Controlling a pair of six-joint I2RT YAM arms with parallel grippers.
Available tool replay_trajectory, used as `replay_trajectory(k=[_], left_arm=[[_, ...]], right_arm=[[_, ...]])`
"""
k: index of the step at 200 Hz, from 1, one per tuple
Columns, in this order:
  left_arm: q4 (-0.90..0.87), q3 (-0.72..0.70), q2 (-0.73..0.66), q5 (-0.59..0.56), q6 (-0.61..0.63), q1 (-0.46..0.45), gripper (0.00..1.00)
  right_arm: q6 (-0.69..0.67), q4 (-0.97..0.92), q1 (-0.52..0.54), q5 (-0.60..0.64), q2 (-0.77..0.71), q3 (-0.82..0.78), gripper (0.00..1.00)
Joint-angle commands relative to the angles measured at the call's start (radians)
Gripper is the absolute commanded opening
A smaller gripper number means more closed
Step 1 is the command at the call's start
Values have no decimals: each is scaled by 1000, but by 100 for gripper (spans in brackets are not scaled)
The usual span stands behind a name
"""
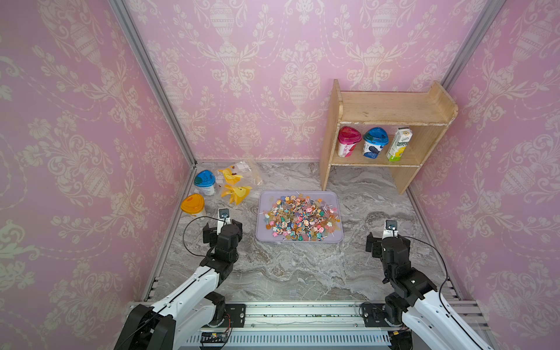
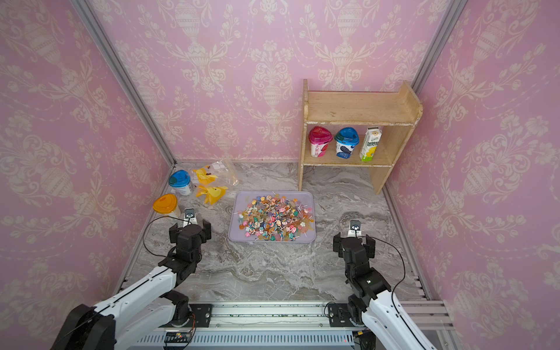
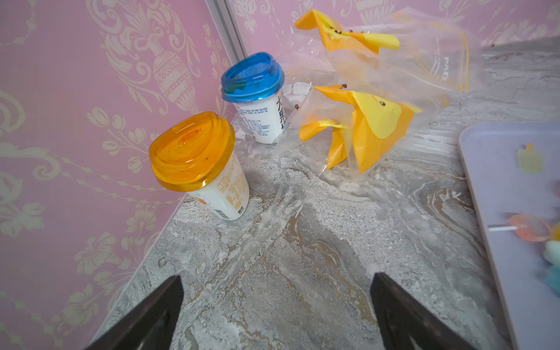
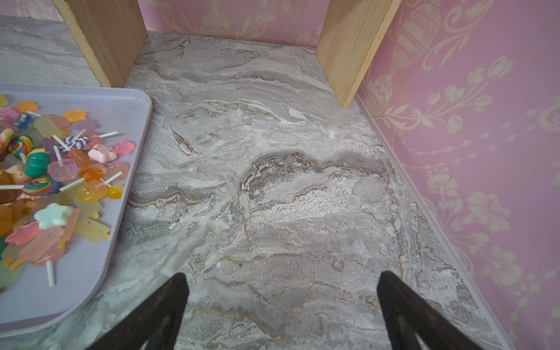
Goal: Pour candies out of the ziploc bag
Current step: Reset both arms
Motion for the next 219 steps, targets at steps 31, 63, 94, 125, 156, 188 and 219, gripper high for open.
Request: replay_trajectory(k=[31,63,94,125,156,188,219], left_arm=[[101,-45,-8,-53,55,-8,99],[-35,-4,-7,-76,35,-16,99],[-76,-6,-35,-125,55,-60,99],[-108,-7,-59,-195,67,-106,99],[-117,-17,-78,-190,55,-112,99],[-138,-18,-99,-204,48,-118,99],[-177,-34,-170,-245,27,-145,99]], right_arm=[[-23,16,-4,-12,-79,-29,100],[-40,6,-4,-27,-78,-26,100],[-45,-14,-4,-6,-80,-15,100],[-59,-22,-2,17,-143,-35,100],[-60,1,-3,17,-110,-36,100],[-65,19,-4,-15,-45,-21,100],[-66,18,-4,-28,-48,-22,100]])
